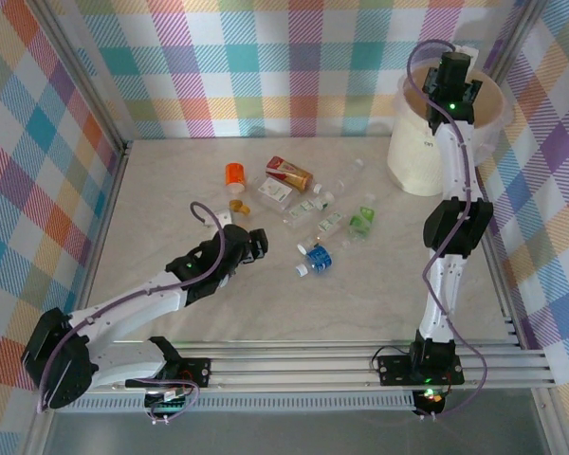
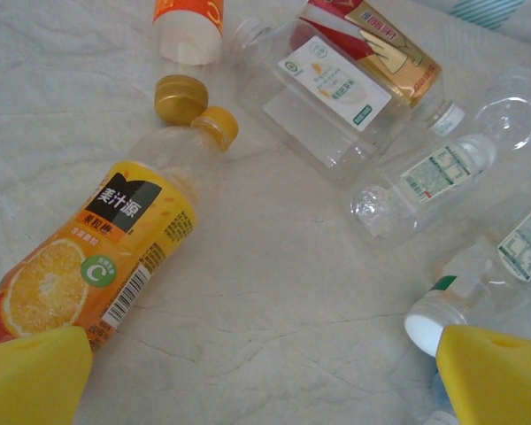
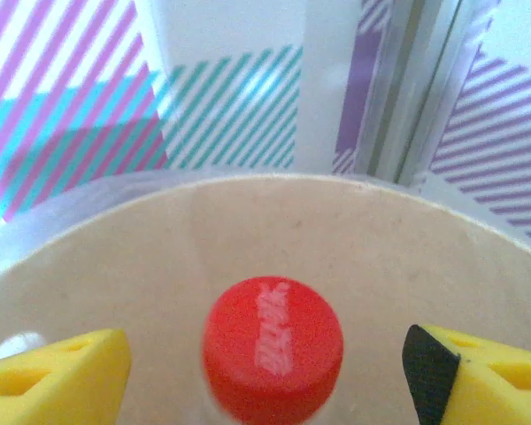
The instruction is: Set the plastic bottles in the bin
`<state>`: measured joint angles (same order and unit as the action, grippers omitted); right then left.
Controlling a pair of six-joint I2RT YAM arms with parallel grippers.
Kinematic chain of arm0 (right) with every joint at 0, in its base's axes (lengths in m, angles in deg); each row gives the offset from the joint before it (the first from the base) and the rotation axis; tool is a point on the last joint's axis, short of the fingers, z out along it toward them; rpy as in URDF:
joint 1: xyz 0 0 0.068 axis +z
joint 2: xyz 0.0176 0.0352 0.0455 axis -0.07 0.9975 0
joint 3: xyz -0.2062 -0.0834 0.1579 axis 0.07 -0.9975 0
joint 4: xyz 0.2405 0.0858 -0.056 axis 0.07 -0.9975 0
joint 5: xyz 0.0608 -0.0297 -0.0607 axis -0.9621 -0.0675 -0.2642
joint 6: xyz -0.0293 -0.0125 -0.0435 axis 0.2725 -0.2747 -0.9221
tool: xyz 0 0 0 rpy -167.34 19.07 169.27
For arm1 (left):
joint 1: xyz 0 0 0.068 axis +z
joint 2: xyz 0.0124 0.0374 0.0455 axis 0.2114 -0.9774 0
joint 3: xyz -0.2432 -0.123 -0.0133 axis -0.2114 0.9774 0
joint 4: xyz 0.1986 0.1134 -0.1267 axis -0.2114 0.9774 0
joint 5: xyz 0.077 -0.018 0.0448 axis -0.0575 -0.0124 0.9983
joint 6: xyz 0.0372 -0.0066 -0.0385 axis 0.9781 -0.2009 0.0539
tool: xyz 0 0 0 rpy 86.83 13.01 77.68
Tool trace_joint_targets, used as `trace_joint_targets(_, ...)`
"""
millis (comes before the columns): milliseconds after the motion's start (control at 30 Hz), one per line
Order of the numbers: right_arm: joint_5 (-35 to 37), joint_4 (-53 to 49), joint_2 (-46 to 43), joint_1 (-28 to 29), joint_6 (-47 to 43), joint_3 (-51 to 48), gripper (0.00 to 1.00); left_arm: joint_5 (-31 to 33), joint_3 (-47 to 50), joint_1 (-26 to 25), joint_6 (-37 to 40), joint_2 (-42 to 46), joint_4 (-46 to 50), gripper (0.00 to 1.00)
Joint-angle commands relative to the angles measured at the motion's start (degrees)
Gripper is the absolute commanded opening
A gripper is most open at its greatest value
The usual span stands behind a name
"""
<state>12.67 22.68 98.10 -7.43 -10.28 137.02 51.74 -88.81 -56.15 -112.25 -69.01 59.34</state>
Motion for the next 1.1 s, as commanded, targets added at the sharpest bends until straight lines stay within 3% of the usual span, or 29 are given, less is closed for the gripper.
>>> trace_joint_targets(0,-1.3,-3.66,-0.62,-0.29,2.53,1.71,0.9,0.43,-2.36,0.61,-1.02,-1.05,0.92,1.0)
trace_joint_targets(433,-7.55,-5.89,-12.84,-0.25,2.51,-9.06,1.0,-0.05,-2.6,1.19,-3.39,-1.54,3.38,1.0)
trace_joint_targets(767,-13.41,-5.2,-25.27,0.24,2.22,-22.99,1.0,-2.03,-2.64,1.68,-3.7,-1.63,2.54,1.0)
trace_joint_targets(967,-21.9,-3.63,-36.48,0.96,5.88,-37.31,1.0,-3.92,-2.41,1.88,-3.79,-1.38,0.51,1.0)
trace_joint_targets(1067,-31.17,0.01,-43.33,0.96,11.95,-47.31,1.0,-5.26,-2.0,1.92,-3.74,-1.23,-1.29,1.0)
